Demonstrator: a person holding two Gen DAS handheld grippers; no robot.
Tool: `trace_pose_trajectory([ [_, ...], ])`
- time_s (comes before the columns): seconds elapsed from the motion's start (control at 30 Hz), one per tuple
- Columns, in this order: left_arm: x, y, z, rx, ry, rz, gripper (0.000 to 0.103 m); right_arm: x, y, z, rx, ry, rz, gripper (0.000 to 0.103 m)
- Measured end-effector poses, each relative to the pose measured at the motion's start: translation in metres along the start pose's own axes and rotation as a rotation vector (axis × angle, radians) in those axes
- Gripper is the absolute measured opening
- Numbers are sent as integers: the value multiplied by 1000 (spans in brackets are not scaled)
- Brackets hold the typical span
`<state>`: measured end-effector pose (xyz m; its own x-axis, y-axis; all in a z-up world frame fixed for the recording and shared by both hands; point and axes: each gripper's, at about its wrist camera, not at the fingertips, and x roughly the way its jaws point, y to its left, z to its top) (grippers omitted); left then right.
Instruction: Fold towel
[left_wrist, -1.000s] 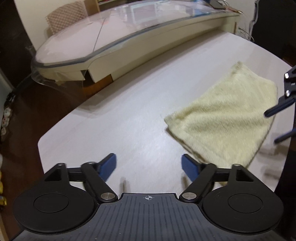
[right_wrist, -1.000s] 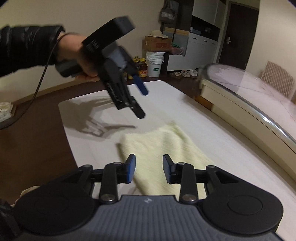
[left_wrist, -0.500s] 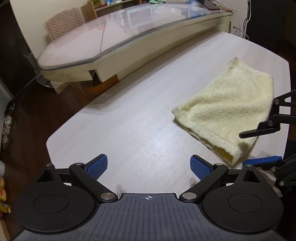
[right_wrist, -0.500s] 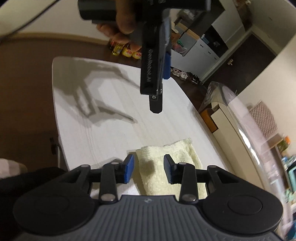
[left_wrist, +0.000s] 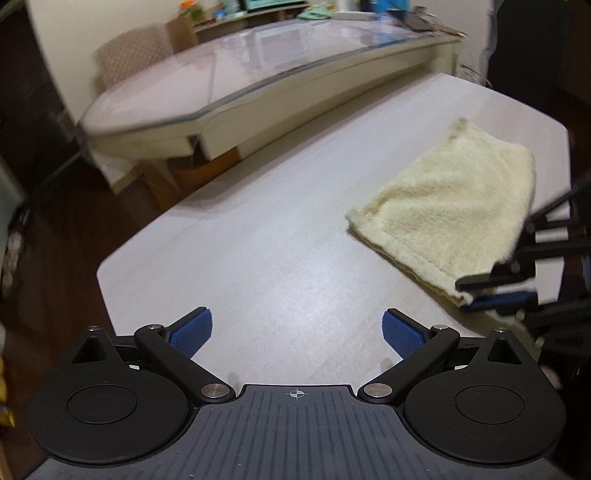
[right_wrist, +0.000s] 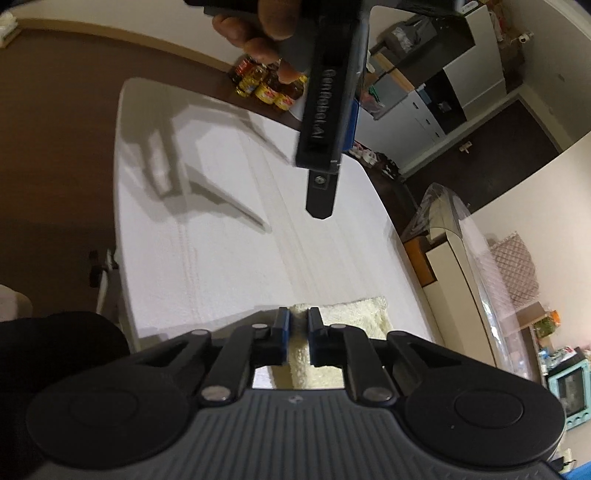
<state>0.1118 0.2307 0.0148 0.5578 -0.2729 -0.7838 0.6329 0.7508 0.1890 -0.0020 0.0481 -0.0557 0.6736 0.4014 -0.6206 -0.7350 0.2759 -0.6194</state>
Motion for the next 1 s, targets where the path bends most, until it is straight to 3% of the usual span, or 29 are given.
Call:
trace_pose_trajectory([
  [0.17, -8, -37, -6, 254, -62, -46, 101, -25, -36, -11, 150, -60, 180, 9],
  [0.3, -4, -60, -4, 380, -95, -65, 101, -42, -83, -27, 369, -97, 349, 9],
  [0.43, 1, -81, 0, 496, -125, -85, 100, -53, -114, -43, 491, -121, 430, 9],
  [0.5, 3, -91, 2, 553, -139, -96, 95, -59, -124, -50, 541, -133, 453, 9],
  [0.57, 6, -102, 4, 611, -154, -106, 74, -64, -132, -56, 582, -145, 467, 9],
  [0.7, 12, -111, 8, 686, -161, -124, 70, -74, -140, -67, 636, -159, 480, 9],
  [0.73, 12, -113, 8, 701, -164, -130, 65, -76, -140, -68, 642, -158, 478, 9],
  [0.8, 12, -118, 7, 724, -166, -137, 49, -80, -140, -74, 658, -154, 473, 9],
  [0.87, 9, -123, 6, 747, -153, -154, 20, -84, -139, -78, 670, -150, 468, 9],
  [1.0, 2, -131, 7, 790, -116, -189, 13, -93, -136, -87, 695, -155, 471, 9],
])
